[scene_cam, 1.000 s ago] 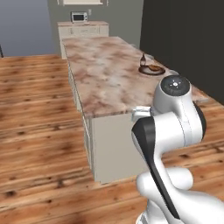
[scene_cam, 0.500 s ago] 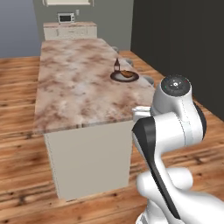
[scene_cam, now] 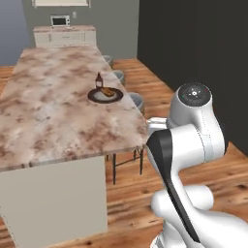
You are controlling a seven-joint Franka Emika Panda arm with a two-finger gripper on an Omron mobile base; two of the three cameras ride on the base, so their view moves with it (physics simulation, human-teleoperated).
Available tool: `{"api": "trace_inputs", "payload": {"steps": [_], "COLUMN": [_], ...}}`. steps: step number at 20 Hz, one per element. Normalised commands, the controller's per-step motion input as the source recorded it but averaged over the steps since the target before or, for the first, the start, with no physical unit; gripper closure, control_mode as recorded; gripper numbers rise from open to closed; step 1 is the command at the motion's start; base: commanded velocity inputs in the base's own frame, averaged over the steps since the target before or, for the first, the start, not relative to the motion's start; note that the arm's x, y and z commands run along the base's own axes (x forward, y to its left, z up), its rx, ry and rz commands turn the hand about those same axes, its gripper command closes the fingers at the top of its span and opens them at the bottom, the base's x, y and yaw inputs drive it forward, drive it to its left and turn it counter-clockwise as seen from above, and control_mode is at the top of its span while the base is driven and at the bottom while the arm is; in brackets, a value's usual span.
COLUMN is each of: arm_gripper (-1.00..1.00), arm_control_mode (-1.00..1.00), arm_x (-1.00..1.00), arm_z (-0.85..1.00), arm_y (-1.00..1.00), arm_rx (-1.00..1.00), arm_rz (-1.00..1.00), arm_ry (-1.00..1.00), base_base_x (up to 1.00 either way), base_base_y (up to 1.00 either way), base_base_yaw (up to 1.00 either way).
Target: Move the hot dog bun to the plate on the dining table and place the condiment next to that plate. Then navigate to the fridge and take the sausage and place it on the plate as well.
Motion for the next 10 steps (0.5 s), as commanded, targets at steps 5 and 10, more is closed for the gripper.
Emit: {"api": "trace_inputs", "payload": {"steps": [5,10], "arm_gripper": [1.0,1.0], "arm_control_mode": [1.0,1.0], "arm_x": [0.0,0.0], "arm_z": [0.0,0.0], "arm_y": [0.0,0.0], "arm_rx": [0.0,0.0], "arm_rz": [0.0,0.0], "arm_ry": [0.0,0.0], "base_base_x": [0.72,0.68], "base_base_y": [-1.0,-0.91], "base_base_yaw": [0.07,0.23]}}
